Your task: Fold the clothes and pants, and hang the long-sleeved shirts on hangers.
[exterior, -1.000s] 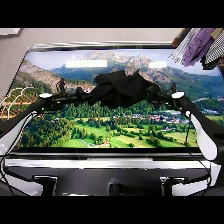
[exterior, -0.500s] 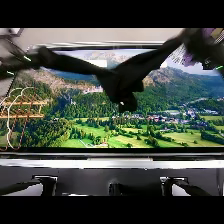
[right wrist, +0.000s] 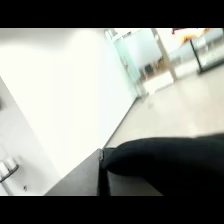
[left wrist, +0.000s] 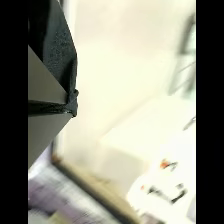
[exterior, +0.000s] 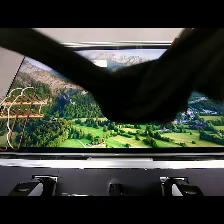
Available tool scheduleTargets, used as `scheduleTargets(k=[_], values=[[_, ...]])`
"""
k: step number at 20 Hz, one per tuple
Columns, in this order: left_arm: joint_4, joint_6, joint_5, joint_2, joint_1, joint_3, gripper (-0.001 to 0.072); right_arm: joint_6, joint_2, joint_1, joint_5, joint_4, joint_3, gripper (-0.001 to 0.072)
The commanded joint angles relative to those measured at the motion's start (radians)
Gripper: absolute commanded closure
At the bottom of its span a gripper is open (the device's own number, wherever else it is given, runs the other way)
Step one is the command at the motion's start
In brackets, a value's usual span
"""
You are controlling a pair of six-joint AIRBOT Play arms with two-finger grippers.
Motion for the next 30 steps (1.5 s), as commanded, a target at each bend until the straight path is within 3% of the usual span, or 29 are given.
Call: scheduleTargets(k=[1,3,6,9,12,14,18,23,25,26,28,29,30], values=[[0.264,-0.156,0.003,0.143,0.002,0.008,0.0680,0.104,0.095,0.000,0.002,-0.171,0.026,0.0668],[0.352,-0.185,0.002,0.156,0.002,0.007,0.0680,0.148,0.067,0.000,0.000,-0.249,0.025,0.0668],[0.366,-0.184,0.003,0.117,0.002,-0.046,0.0680,0.156,-0.068,0.002,-0.023,-0.241,0.025,0.0667],[0.366,-0.185,0.004,0.018,0.002,-0.134,0.0680,0.130,-0.283,0.002,-0.068,-0.104,0.025,0.0666],[0.366,-0.184,0.007,-0.146,0.002,-0.189,0.0680,-0.006,-0.517,0.015,-0.088,0.158,0.025,0.0665],[0.366,-0.180,0.026,-0.282,0.002,-0.193,0.0680,-0.084,-0.665,0.065,-0.091,0.234,0.025,0.0665],[0.366,-0.180,0.154,-0.520,0.002,-0.193,0.0680,-0.152,-0.880,0.141,-0.020,0.201,0.025,0.0665],[0.346,-0.185,0.091,-0.702,0.001,-0.193,0.0679,-0.142,-0.945,0.138,0.125,0.064,0.024,0.0639],[0.311,-0.184,0.055,-0.718,0.002,-0.193,0.0675,-0.115,-0.932,0.138,0.196,-0.013,0.024,0.0537],[0.293,-0.185,0.048,-0.713,0.004,-0.192,0.0612,-0.113,-0.916,0.137,0.243,-0.049,0.024,0.0433],[0.250,-0.184,0.010,-0.689,0.026,-0.172,0.0213,-0.119,-0.864,0.103,0.367,-0.102,0.024,0.0217],[0.228,-0.183,-0.022,-0.669,0.051,-0.161,0.0146,-0.138,-0.832,0.075,0.439,-0.123,0.024,0.0196],[0.205,-0.184,-0.050,-0.642,0.082,-0.159,0.0146,-0.159,-0.795,0.037,0.518,-0.155,0.024,0.0182]])
